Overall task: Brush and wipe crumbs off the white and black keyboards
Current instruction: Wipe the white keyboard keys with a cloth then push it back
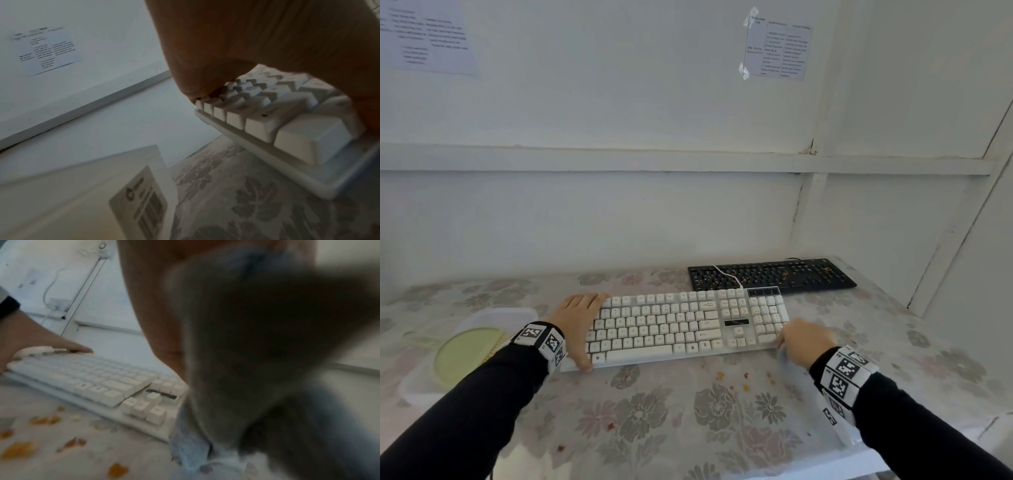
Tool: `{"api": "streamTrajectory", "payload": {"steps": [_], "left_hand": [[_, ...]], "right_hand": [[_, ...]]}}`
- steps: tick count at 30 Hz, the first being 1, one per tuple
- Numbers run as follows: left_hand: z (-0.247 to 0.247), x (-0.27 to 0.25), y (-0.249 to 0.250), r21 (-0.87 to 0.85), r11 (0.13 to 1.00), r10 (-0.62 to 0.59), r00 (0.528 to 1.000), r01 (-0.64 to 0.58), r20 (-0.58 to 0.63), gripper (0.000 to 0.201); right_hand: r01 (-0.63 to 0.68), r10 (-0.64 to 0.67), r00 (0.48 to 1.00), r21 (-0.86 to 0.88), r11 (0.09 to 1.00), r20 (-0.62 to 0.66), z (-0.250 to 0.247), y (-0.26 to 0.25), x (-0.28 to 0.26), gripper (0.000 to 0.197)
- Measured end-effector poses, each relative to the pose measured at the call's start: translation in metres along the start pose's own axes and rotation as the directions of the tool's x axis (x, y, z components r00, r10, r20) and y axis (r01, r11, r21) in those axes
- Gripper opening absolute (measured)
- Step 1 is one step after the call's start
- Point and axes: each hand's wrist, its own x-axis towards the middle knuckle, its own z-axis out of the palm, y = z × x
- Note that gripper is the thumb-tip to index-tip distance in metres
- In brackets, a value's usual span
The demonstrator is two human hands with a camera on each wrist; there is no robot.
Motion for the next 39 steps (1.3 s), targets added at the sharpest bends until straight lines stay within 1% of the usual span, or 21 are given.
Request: {"api": "streamTrajectory", "payload": {"steps": [1, 2, 5, 6, 7, 9, 11, 12, 14, 17, 19, 22, 24, 27, 30, 31, 32, 33, 35, 37, 39], "left_hand": [[0.001, 0.001, 0.0, -0.005, 1.0, 0.002, 1.0, -0.001, 0.002, 0.139], [0.002, 0.002, -0.001, -0.008, 1.0, 0.001, 1.0, -0.001, 0.004, 0.139], [0.003, 0.005, -0.002, -0.007, 1.0, 0.005, 1.0, -0.005, 0.017, 0.14], [0.002, 0.006, -0.002, -0.008, 1.0, 0.007, 1.0, -0.006, 0.021, 0.14], [0.002, 0.006, -0.002, -0.008, 1.0, 0.008, 1.0, -0.008, 0.023, 0.139], [0.002, 0.007, -0.001, -0.002, 1.0, 0.01, 1.0, -0.01, 0.027, 0.139], [0.002, 0.007, -0.002, 0.004, 1.0, 0.007, 1.0, -0.008, 0.021, 0.139], [0.002, 0.007, -0.002, 0.007, 1.0, 0.008, 1.0, -0.008, 0.016, 0.139], [0.003, 0.006, -0.002, 0.012, 1.0, 0.009, 1.0, -0.009, 0.005, 0.139], [0.004, 0.005, -0.001, 0.026, 1.0, 0.002, 1.0, -0.002, 0.001, 0.139], [0.004, 0.003, 0.0, 0.039, 0.999, -0.003, 1.0, 0.004, -0.02, 0.139], [0.006, -0.001, 0.001, 0.062, 0.998, -0.016, 0.998, 0.02, -0.061, 0.138], [0.007, -0.003, 0.003, 0.079, 0.996, -0.023, 0.997, 0.029, -0.08, 0.138], [0.005, -0.006, 0.005, 0.095, 0.994, -0.038, 0.996, 0.045, -0.078, 0.138], [0.003, -0.008, 0.006, 0.085, 0.995, -0.053, 0.997, 0.057, -0.056, 0.138], [0.003, -0.008, 0.006, 0.077, 0.995, -0.052, 0.997, 0.056, -0.052, 0.138], [0.002, -0.009, 0.007, 0.074, 0.996, -0.051, 0.997, 0.055, -0.052, 0.138], [0.002, -0.01, 0.007, 0.074, 0.996, -0.05, 0.997, 0.054, -0.053, 0.138], [0.001, -0.012, 0.008, 0.074, 0.996, -0.051, 0.997, 0.055, -0.055, 0.137], [0.001, -0.013, 0.009, 0.079, 0.995, -0.053, 0.997, 0.057, -0.057, 0.136], [0.001, -0.014, 0.009, 0.084, 0.995, -0.053, 0.997, 0.058, -0.057, 0.136]], "right_hand": [[-0.01, 0.01, 1.0, 0.002, 1.0, -0.009, -0.003, 0.001, -0.001, 0.023], [0.019, -0.019, 1.0, 0.049, 0.999, -0.016, -0.006, 0.001, -0.002, 0.024], [0.171, -0.175, 0.985, 0.159, 0.972, 0.01, -0.009, -0.004, -0.003, 0.031], [0.173, -0.179, 0.984, 0.167, 0.971, 0.02, -0.009, -0.004, -0.003, 0.032], [0.138, -0.142, 0.99, 0.174, 0.975, 0.011, -0.006, -0.001, -0.001, 0.031], [-0.044, 0.046, 0.999, 0.111, 0.993, -0.018, -0.004, 0.014, 0.004, 0.027], [-0.22, 0.22, 0.974, 0.017, 0.975, -0.05, -0.011, 0.033, 0.005, 0.025], [-0.242, 0.245, 0.967, 0.044, 0.969, -0.075, -0.015, 0.039, 0.006, 0.023], [-0.195, 0.228, 0.961, 0.196, 0.961, -0.159, -0.025, 0.044, 0.01, 0.017], [-0.056, 0.167, 0.926, 0.315, 0.947, -0.338, -0.034, 0.028, 0.022, 0.029], [0.017, 0.134, 0.914, 0.367, 0.93, -0.382, -0.035, 0.008, 0.032, 0.035], [0.024, 0.124, 0.943, 0.434, 0.9, -0.309, -0.026, -0.009, 0.041, 0.041], [-0.017, 0.118, 0.966, 0.402, 0.916, -0.228, -0.016, -0.008, 0.041, 0.045], [-0.008, 0.085, 0.977, 0.365, 0.931, -0.194, -0.009, 0.001, 0.028, 0.032], [-0.097, 0.121, 0.991, 0.326, 0.941, -0.056, -0.011, 0.004, 0.013, 0.009], [-0.131, 0.136, 0.991, 0.271, 0.953, 0.0, -0.015, 0.003, 0.011, 0.01], [-0.153, 0.15, 0.988, 0.22, 0.963, 0.033, -0.02, 0.0, 0.011, 0.018], [-0.145, 0.144, 0.989, 0.193, 0.97, 0.021, -0.026, -0.003, 0.012, 0.023], [-0.018, 0.044, 0.993, 0.225, 0.974, -0.111, -0.036, -0.018, 0.017, 0.024], [0.158, -0.091, 0.959, 0.243, 0.957, -0.267, -0.042, -0.044, 0.02, 0.026], [0.277, -0.195, 0.918, 0.21, 0.938, -0.345, -0.043, -0.078, 0.021, 0.033]]}}
